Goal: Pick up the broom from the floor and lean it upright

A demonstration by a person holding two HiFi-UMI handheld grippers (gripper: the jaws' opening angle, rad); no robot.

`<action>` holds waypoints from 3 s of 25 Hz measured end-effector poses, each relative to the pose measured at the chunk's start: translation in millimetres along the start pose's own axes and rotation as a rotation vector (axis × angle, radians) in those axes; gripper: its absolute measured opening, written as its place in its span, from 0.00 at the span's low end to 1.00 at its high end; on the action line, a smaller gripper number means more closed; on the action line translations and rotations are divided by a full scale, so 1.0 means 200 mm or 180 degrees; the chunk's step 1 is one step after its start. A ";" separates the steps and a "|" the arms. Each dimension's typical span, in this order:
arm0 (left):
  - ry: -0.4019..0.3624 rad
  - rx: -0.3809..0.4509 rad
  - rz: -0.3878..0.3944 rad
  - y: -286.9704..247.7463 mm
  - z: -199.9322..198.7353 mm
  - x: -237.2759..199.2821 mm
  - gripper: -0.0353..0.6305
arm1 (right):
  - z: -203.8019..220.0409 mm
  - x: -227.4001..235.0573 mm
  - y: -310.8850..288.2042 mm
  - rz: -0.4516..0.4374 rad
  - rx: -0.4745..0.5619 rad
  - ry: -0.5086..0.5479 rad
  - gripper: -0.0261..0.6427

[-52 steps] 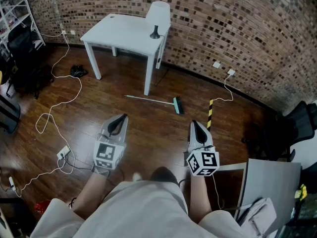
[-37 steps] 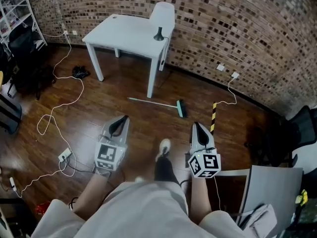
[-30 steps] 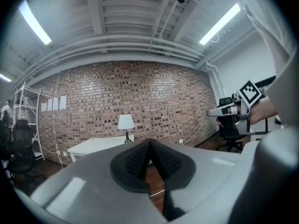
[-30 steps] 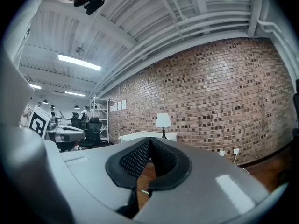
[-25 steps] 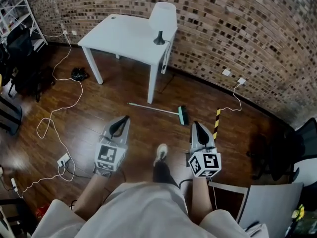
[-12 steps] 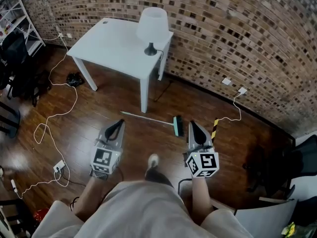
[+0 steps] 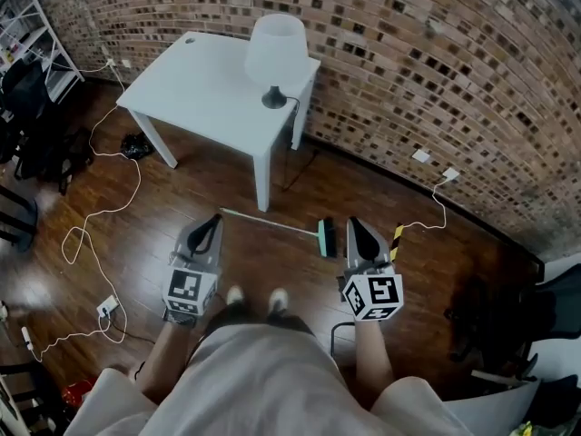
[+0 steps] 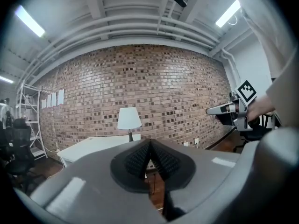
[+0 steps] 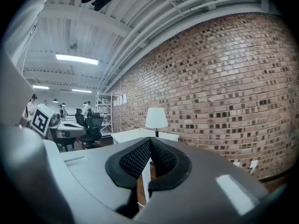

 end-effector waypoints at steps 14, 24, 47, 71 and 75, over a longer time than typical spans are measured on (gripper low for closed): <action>0.0024 0.0027 0.0170 -0.24 0.04 -0.23 0.05 | -0.02 -0.04 -0.26 0.0063 0.0108 0.0110 0.06; 0.0048 0.0015 0.0190 -0.31 0.05 -0.29 0.05 | 0.00 -0.03 -0.37 0.0098 0.0013 0.0097 0.06; 0.0029 -0.0332 -0.0202 -0.31 0.31 -0.67 0.06 | 0.26 -0.18 -0.81 -0.0536 -0.0508 0.0110 0.09; 0.0487 -0.0938 -0.0491 -0.24 1.36 -1.13 0.06 | 1.58 -0.75 -1.59 -0.1713 -0.1592 0.0388 0.11; 0.0579 -0.1044 -0.0582 -0.26 1.70 -1.12 0.06 | 1.95 -0.78 -1.73 -0.1989 -0.1679 0.0493 0.12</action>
Point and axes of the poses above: the fingertips, and each gripper's own axes: y backward along the fingers, x to its right, z out of its underside, the point moved 8 cm from there along y, backward along the fingers, and after that the axes turned 9 degrees about x, right-handed, at the moved point
